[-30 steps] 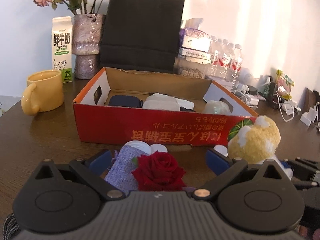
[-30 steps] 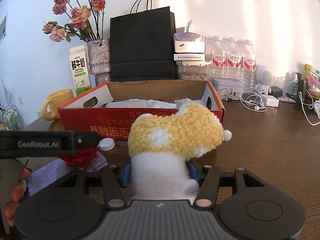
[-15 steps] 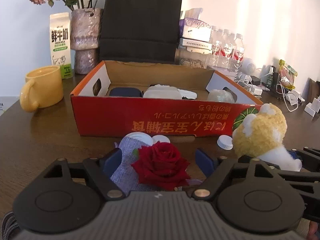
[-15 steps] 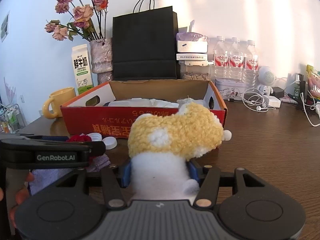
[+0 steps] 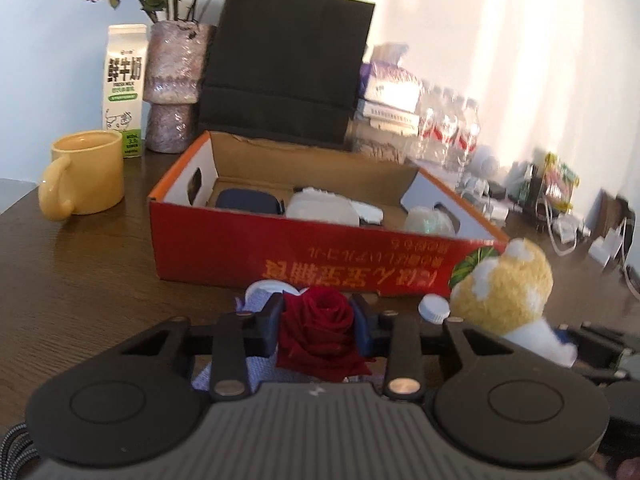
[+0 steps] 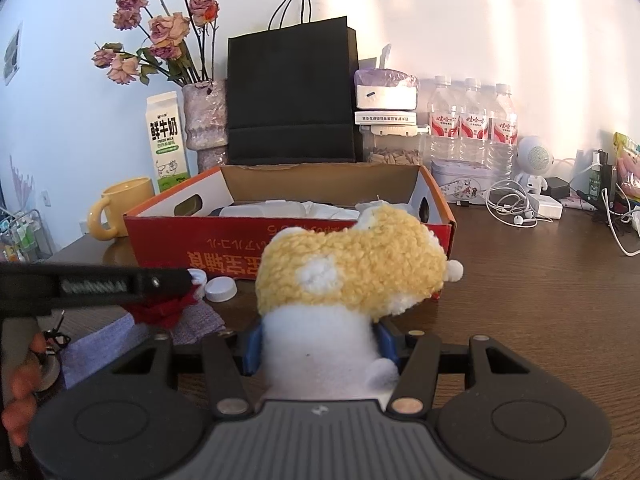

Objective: Organize objects
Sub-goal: 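Grasp the red fabric rose with the left gripper while the right gripper holds the plush, then carry the plush toy and red rose into the box, opening both grippers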

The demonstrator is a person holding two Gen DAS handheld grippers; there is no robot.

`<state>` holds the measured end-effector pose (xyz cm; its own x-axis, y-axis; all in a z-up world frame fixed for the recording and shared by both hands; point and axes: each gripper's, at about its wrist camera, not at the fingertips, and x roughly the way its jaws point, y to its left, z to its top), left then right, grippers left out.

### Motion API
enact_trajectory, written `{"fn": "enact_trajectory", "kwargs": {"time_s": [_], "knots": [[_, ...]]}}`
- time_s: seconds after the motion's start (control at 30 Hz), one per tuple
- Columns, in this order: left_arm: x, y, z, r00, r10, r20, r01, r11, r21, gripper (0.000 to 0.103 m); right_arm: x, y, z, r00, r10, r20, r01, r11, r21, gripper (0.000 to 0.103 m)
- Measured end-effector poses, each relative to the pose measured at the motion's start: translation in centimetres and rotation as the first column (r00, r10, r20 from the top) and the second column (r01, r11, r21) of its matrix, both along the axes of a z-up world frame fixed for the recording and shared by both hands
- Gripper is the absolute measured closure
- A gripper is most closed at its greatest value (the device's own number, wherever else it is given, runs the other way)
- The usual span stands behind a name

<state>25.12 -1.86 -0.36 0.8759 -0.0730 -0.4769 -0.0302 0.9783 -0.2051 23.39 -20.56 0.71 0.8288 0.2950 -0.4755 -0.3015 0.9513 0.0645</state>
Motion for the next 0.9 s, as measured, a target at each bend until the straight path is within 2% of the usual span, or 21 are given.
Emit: {"fn": "enact_trajectory", "kwargs": {"time_s": [0.17,0.63,0.9], "knots": [[-0.8,1.0,0.8,0.999,0.018,0.036,-0.017,0.999,-0.032,0.067,0.0,0.1,0.0,1.0,0.0,-0.003,0.0,1.0,-0.002,0.049],[-1.7,1.1,1.7,0.998,0.023,0.065,-0.022,0.999,-0.025,0.067,-0.3,0.5,0.5,1.0,0.014,0.016,-0.014,1.0,-0.007,0.049],[-1.5,0.5,4.6,0.993,0.002,0.12,0.001,1.0,-0.026,0.067,-0.1,0.9,3.3,0.997,0.019,0.068,-0.02,1.0,0.02,0.049]]}}
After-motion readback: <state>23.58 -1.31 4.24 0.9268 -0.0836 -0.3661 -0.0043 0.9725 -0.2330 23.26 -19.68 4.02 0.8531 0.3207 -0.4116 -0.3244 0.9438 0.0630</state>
